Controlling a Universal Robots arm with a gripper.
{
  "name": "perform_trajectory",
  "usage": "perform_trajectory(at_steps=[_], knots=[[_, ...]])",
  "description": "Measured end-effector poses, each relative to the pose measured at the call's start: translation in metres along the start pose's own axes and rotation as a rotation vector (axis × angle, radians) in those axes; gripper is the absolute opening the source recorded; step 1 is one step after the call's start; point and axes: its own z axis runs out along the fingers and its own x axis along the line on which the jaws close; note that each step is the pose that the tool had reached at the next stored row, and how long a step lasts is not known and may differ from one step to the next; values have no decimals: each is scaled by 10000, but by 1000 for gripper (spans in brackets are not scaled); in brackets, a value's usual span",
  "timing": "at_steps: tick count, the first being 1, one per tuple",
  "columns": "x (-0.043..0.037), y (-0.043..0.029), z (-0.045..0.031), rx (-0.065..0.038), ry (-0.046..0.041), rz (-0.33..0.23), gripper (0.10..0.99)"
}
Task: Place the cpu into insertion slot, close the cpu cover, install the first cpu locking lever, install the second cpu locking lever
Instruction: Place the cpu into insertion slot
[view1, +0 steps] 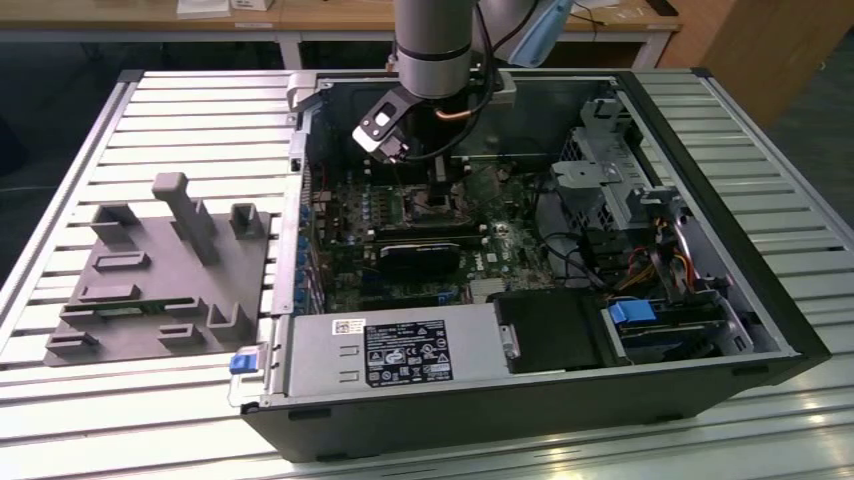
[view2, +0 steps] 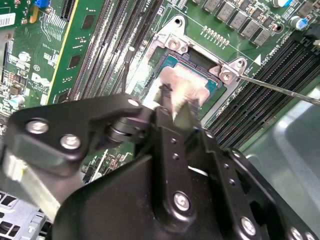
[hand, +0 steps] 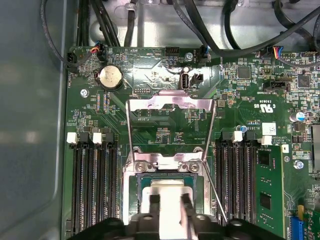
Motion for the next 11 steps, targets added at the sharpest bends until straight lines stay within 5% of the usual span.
perform_trajectory(at_steps=[5, 11], knots=[[0, 0, -1, 0, 0, 0, 122], [-1, 2, -27, 3, -4, 0, 102]])
